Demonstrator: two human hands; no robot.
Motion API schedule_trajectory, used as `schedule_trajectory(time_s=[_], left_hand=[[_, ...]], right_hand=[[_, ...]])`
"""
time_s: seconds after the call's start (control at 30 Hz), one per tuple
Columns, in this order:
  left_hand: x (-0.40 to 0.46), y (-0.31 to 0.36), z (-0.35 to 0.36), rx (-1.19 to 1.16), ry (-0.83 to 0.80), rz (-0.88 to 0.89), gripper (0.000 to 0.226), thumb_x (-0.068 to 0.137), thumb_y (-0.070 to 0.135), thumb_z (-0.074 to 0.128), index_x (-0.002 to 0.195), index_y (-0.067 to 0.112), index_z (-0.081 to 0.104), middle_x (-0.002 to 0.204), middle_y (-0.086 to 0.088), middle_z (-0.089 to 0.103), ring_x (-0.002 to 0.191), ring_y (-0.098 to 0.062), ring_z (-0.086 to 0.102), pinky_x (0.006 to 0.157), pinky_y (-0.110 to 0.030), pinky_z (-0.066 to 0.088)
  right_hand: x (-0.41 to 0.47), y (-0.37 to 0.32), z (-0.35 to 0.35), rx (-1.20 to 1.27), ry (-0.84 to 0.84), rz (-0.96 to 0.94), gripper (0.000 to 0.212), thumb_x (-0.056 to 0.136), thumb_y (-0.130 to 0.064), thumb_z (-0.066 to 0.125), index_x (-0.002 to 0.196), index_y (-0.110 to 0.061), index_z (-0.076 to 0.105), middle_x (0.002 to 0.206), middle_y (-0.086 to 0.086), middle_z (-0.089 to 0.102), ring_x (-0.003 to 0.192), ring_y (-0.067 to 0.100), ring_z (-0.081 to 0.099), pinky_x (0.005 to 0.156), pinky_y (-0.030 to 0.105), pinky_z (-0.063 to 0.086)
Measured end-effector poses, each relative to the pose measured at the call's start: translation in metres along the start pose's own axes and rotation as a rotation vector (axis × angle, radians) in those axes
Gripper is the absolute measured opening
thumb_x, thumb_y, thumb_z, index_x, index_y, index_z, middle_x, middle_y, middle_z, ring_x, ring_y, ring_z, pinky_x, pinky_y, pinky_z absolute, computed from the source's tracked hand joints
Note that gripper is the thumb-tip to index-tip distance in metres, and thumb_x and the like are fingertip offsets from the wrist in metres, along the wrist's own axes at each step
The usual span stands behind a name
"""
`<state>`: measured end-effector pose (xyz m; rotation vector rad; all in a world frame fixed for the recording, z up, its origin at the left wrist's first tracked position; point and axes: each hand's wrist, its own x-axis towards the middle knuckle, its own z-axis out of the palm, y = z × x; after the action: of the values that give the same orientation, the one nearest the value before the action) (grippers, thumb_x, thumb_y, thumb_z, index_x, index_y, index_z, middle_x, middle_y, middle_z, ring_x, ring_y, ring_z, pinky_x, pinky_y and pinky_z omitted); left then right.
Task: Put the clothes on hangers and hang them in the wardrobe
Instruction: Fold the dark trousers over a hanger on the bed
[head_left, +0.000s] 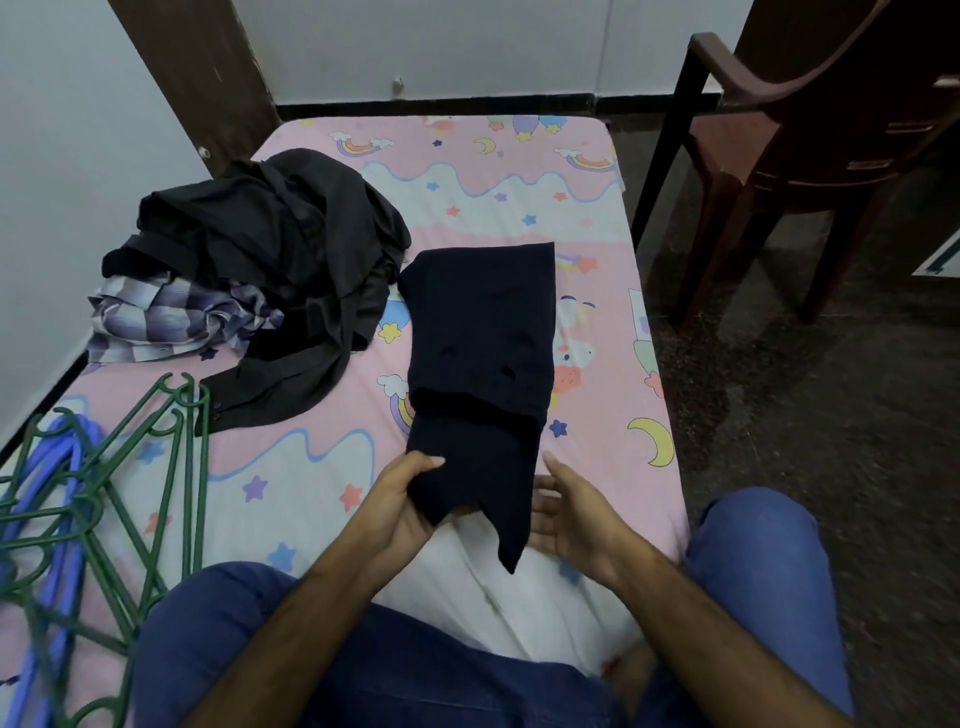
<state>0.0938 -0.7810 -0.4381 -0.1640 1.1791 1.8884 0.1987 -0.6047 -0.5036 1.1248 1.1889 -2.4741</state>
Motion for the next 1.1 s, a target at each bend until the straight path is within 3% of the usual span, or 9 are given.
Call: schedule_trajectory(time_s=[0.17, 0.33, 0.5, 0.63, 0.73, 0.8, 0.9, 1.0, 1.1], left_hand=[[-0.004, 0.011, 0.014, -0.009, -0.035, 0.021, 0.033, 0.093, 0.004, 0.046, 0.122, 0.006, 0.062, 0.117, -0.013, 0.072, 0.098, -0.026, 0.073, 0.070, -0.042, 0.061], [-0.006, 0.002, -0.014, 0.045, 0.075, -0.024, 0.035, 0.090, 0.004, 0.051, 0.122, 0.006, 0.063, 0.115, -0.012, 0.073, 0.095, -0.025, 0.073, 0.067, -0.039, 0.061], [0.000, -0.023, -0.056, 0.309, 0.161, -0.132, 0.029, 0.093, -0.002, 0.048, 0.117, 0.004, 0.063, 0.119, -0.021, 0.070, 0.098, -0.033, 0.070, 0.070, -0.044, 0.060], [0.006, -0.041, -0.081, 0.501, 0.127, -0.252, 0.028, 0.098, 0.001, 0.047, 0.123, 0.007, 0.057, 0.117, -0.025, 0.067, 0.092, -0.042, 0.068, 0.068, -0.050, 0.058], [0.015, -0.034, -0.092, 0.894, 0.166, -0.233, 0.014, 0.103, 0.020, 0.050, 0.114, 0.012, 0.056, 0.105, -0.015, 0.067, 0.083, -0.027, 0.069, 0.062, -0.036, 0.055], [0.025, -0.018, -0.100, 1.108, 0.242, -0.108, 0.013, 0.104, 0.028, 0.050, 0.108, 0.017, 0.055, 0.098, -0.008, 0.067, 0.079, -0.020, 0.066, 0.061, -0.030, 0.050], [0.051, 0.018, -0.101, 0.953, 0.324, 0.074, 0.015, 0.104, 0.024, 0.049, 0.117, 0.018, 0.053, 0.106, -0.006, 0.067, 0.087, -0.018, 0.064, 0.066, -0.032, 0.050], [0.091, 0.050, -0.080, 0.764, 0.251, 0.086, 0.023, 0.105, 0.026, 0.049, 0.123, 0.013, 0.054, 0.115, -0.007, 0.068, 0.102, -0.023, 0.067, 0.079, -0.041, 0.056], [0.133, 0.061, -0.051, 0.706, 0.185, 0.032, 0.023, 0.105, 0.028, 0.049, 0.109, 0.010, 0.061, 0.097, -0.005, 0.071, 0.076, -0.011, 0.068, 0.066, -0.029, 0.055]], right_hand=[[0.018, -0.013, 0.029, 0.451, -0.195, -0.037, 0.074, 0.095, -0.066, 0.051, 0.142, -0.009, 0.056, 0.138, 0.017, 0.063, 0.130, 0.036, 0.059, 0.104, 0.047, 0.051], [0.019, -0.014, 0.052, 0.481, -0.171, -0.134, 0.046, 0.096, -0.040, 0.067, 0.131, -0.009, 0.066, 0.129, 0.018, 0.068, 0.122, 0.035, 0.064, 0.112, 0.051, 0.044], [0.015, 0.006, 0.027, -0.027, 0.018, -0.067, 0.030, 0.099, -0.015, 0.061, 0.128, -0.009, 0.066, 0.114, 0.006, 0.077, 0.107, 0.024, 0.073, 0.093, 0.037, 0.058], [-0.002, 0.018, 0.006, -0.510, -0.029, 0.070, 0.024, 0.100, -0.014, 0.059, 0.124, -0.016, 0.063, 0.113, 0.006, 0.076, 0.098, 0.022, 0.074, 0.077, 0.035, 0.063], [0.001, -0.012, -0.006, -0.949, -0.103, 0.134, 0.019, 0.103, -0.025, 0.057, 0.113, -0.010, 0.061, 0.103, 0.015, 0.075, 0.076, 0.023, 0.073, 0.068, 0.033, 0.063], [0.022, -0.041, -0.024, -1.071, 0.012, -0.003, 0.019, 0.101, -0.023, 0.057, 0.107, -0.007, 0.063, 0.092, 0.014, 0.073, 0.070, 0.024, 0.069, 0.068, 0.036, 0.059], [0.059, -0.096, -0.047, -0.752, 0.271, -0.278, 0.022, 0.097, -0.020, 0.057, 0.115, -0.008, 0.058, 0.096, 0.013, 0.071, 0.078, 0.026, 0.067, 0.075, 0.040, 0.055], [0.095, -0.145, -0.040, -0.432, 0.272, -0.297, 0.038, 0.102, -0.024, 0.059, 0.134, -0.007, 0.046, 0.120, 0.018, 0.062, 0.099, 0.029, 0.070, 0.081, 0.039, 0.061], [0.124, -0.167, -0.021, -0.278, 0.260, -0.255, 0.047, 0.101, -0.029, 0.059, 0.139, -0.005, 0.045, 0.126, 0.019, 0.063, 0.107, 0.030, 0.068, 0.085, 0.036, 0.059]])
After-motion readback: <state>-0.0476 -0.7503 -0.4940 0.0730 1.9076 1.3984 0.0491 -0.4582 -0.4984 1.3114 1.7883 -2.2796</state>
